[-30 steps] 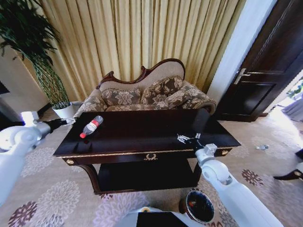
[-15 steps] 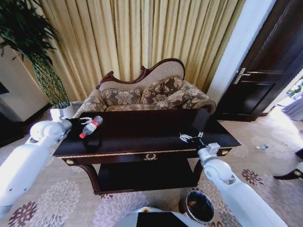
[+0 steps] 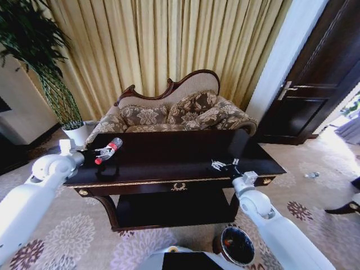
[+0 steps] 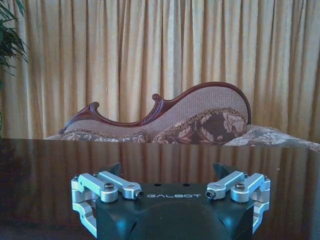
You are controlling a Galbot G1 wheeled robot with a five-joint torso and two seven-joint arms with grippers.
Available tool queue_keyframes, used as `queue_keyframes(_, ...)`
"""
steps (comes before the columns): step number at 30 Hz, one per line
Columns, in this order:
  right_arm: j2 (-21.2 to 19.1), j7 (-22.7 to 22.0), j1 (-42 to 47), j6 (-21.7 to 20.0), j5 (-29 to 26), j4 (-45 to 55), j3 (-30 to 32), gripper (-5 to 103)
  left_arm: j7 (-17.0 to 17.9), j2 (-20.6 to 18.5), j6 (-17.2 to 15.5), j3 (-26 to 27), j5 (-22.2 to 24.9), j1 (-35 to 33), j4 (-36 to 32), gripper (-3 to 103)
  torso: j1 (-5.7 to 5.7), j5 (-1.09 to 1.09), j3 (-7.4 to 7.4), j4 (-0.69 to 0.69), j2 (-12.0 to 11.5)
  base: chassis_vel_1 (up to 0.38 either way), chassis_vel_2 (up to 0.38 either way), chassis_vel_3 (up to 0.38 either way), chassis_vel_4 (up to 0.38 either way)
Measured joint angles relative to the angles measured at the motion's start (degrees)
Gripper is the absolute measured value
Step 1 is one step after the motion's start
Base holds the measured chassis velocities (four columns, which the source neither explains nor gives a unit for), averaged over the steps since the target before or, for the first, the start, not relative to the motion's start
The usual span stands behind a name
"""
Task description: Move to the front of the table and place the trash on the table into the trash bin.
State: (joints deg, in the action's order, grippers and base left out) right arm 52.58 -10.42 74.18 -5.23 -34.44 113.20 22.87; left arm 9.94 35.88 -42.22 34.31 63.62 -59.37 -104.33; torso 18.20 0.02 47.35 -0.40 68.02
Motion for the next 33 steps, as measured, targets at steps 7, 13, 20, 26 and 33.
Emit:
queue_keyframes(7, -1.0, 0.0, -1.4, -0.1, -0.6, -0.4, 0.0, 100, -1.8, 0.7, 0.0, 0.0, -1.4, -0.2, 1.2, 100, 0.00, 0.00, 0.00, 0.00, 0.0, 0.000, 0.000, 0.000, 0.000)
queue_keyframes(13, -0.8, -0.3, -1.5, 0.3, -0.6, -0.7, -0.1, 100, -3.1, 1.3, 0.1, -0.1, -2.2, -0.1, 2.1, 100, 0.00, 0.00, 0.00, 0.00, 0.0, 0.000, 0.000, 0.000, 0.000)
queue_keyframes(20, -0.8, -0.5, -1.9, 0.8, -0.5, -1.0, -0.2, 100, -4.0, 1.5, 0.1, -0.3, -2.4, 0.2, 2.4, 95, 0.00, 0.00, 0.00, 0.00, 0.0, 0.000, 0.000, 0.000, 0.000)
queue_keyframes(26, -0.4, -0.9, -1.9, 1.6, -0.5, -1.2, -0.2, 100, -3.7, 1.9, 0.1, -0.4, -2.3, -0.2, 1.8, 74, 0.00, 0.00, 0.00, 0.00, 0.0, 0.000, 0.000, 0.000, 0.000)
queue_keyframes(33, -0.2, -2.4, -2.6, 3.0, -0.2, -1.6, 0.1, 100, -3.6, 2.0, 0.1, -0.5, -2.2, 0.0, 1.5, 49, 0.00, 0.00, 0.00, 0.00, 0.0, 0.000, 0.000, 0.000, 0.000)
